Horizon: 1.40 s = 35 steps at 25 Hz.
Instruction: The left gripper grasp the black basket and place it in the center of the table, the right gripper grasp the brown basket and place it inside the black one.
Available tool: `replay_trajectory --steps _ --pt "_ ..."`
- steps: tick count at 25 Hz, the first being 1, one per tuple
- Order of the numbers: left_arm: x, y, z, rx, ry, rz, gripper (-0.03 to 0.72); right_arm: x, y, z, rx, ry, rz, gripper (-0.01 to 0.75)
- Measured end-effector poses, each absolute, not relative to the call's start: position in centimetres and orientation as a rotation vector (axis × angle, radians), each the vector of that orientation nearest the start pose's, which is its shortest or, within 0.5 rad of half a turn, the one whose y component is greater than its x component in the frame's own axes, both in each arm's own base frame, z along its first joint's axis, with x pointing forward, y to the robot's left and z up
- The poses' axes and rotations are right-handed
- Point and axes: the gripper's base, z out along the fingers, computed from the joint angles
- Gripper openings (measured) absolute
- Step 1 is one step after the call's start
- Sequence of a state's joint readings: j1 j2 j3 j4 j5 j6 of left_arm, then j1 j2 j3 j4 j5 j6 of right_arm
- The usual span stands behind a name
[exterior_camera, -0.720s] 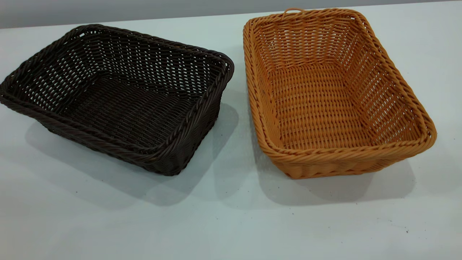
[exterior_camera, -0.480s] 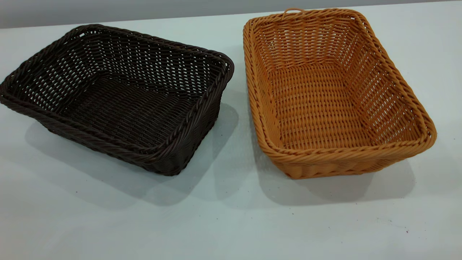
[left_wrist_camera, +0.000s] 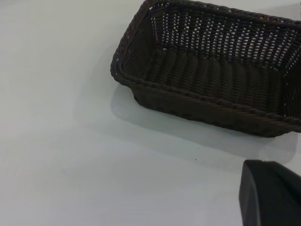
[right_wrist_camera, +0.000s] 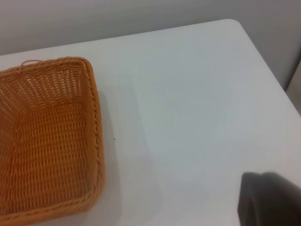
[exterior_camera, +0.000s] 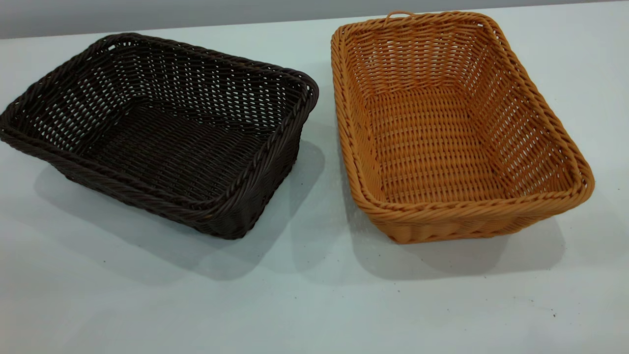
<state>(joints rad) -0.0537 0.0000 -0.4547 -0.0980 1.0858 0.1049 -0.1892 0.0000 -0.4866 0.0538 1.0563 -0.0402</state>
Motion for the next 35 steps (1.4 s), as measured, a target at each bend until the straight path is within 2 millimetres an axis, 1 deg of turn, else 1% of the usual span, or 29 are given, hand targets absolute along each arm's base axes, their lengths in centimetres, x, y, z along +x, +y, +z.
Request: replay_trajectory --steps 19,22,27,32,35 --pt "-0.17 -0.78 26.30 0.170 2.104 -0.088 -0.001 -0.24 0.48 27.40 0.151 2.047 -0.078 0.000" --pt "-0.09 -0.78 26.43 0.168 2.088 -0.089 -0.001 -0.22 0.62 27.41 0.150 2.046 -0.057 0.000" --pt "-0.15 -1.10 26.43 0.170 2.090 -0.137 -0.001 -0.21 0.64 27.41 0.151 2.046 -0.053 0.000" --pt "-0.28 -1.48 26.38 0.173 2.100 -0.196 -0.001 -0.10 1.25 27.54 0.158 2.029 0.047 0.000" --pt "-0.31 -1.48 26.51 0.172 2.094 -0.196 -0.001 -0.06 1.35 27.60 0.159 2.021 0.064 0.000"
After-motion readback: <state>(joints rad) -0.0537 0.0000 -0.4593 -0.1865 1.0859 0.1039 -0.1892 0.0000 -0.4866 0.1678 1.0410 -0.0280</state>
